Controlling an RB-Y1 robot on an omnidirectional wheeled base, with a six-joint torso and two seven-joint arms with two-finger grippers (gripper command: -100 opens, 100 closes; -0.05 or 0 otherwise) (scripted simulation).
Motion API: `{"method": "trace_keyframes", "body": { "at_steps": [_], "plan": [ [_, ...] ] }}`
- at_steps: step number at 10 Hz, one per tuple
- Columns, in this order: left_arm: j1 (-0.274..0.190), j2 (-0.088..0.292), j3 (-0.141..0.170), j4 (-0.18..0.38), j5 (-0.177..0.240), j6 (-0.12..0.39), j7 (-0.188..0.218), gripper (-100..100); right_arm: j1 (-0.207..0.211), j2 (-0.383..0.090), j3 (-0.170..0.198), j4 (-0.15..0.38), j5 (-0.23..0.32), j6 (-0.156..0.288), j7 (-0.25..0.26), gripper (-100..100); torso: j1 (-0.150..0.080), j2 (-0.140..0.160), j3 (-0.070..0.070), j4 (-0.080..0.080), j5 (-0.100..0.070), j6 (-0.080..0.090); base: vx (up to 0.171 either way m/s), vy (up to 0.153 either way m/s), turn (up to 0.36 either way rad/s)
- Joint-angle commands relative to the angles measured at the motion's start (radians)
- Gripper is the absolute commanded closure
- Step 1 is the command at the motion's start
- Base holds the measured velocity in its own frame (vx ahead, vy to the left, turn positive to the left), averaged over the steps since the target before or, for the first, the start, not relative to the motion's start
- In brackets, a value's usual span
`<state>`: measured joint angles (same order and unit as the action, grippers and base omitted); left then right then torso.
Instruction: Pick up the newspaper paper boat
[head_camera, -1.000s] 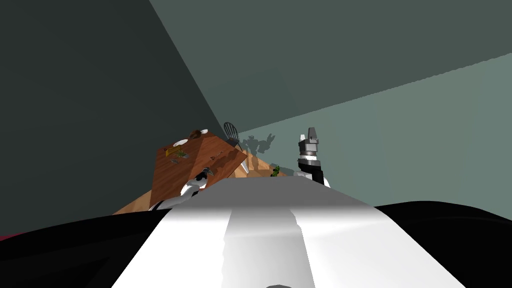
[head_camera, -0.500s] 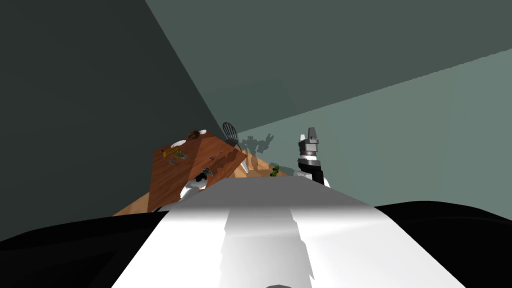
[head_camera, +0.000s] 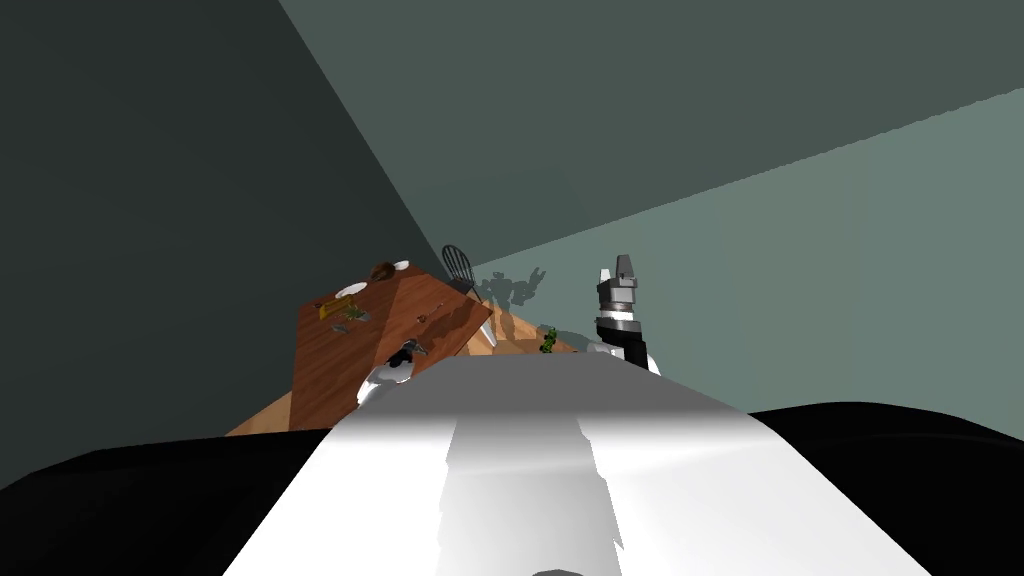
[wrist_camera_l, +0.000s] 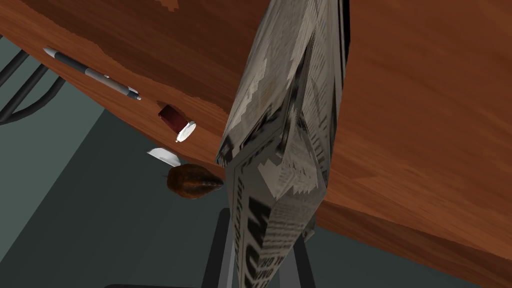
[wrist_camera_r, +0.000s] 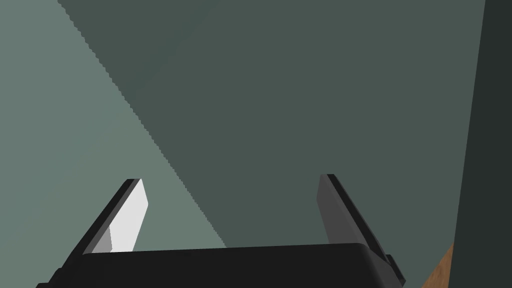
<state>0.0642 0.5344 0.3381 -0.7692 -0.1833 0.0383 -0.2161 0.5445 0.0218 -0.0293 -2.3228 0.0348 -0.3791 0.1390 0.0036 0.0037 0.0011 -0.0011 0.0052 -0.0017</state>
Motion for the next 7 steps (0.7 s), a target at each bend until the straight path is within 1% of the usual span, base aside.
{"method": "trace_keyframes", "body": {
  "at_steps": [1, 2, 3, 4, 5, 6, 7],
  "plan": [
    [0.012, -0.006, 0.006, -0.046, 0.004, 0.018, -0.005, 100, 0.0, 0.0, 0.0, 0.0, 0.0, 0.0, 0.0, 0, 0.0, 0.0, 0.0, 0.0, 0.0, 0.0, -0.025, 0.012, -0.022],
    [0.043, -0.017, 0.012, -0.079, 0.015, 0.049, -0.01, 100, 0.0, 0.0, 0.0, 0.0, 0.0, 0.0, 0.0, 0, 0.0, 0.0, 0.0, 0.001, -0.001, 0.001, -0.02, 0.009, -0.075],
    [0.043, -0.017, 0.012, -0.104, 0.015, 0.049, -0.01, 100, 0.0, 0.0, 0.0, 0.0, 0.0, 0.0, 0.0, 0, -0.001, 0.0, 0.0, 0.0, -0.001, 0.0, -0.016, 0.008, -0.027],
    [0.075, -0.028, 0.019, -0.136, 0.025, 0.08, -0.015, 100, 0.0, 0.0, 0.0, 0.0, 0.0, 0.0, 0.0, 0, -0.001, -0.001, 0.0, 0.0, -0.001, 0.001, -0.02, 0.011, -0.06],
    [0.075, -0.028, 0.019, -0.162, 0.025, 0.08, -0.015, 100, 0.0, 0.0, 0.0, 0.0, 0.0, 0.0, 0.0, 0, -0.001, 0.0, 0.0, 0.0, -0.001, 0.0, -0.02, 0.008, -0.026],
    [0.073, -0.028, 0.018, -0.151, 0.023, 0.079, -0.015, 100, 0.0, 0.0, 0.0, 0.0, 0.0, 0.0, 0.0, 0, -0.001, -0.001, 0.0, 0.0, -0.001, 0.0, -0.007, 0.003, -0.003],
    [0.073, -0.028, 0.018, -0.152, 0.023, 0.08, -0.015, 0, 0.0, 0.0, 0.0, 0.0, 0.0, 0.0, 0.0, 0, -0.001, -0.001, -0.001, 0.0, -0.001, 0.0, 0.0, 0.0, 0.0]
  ]
}}
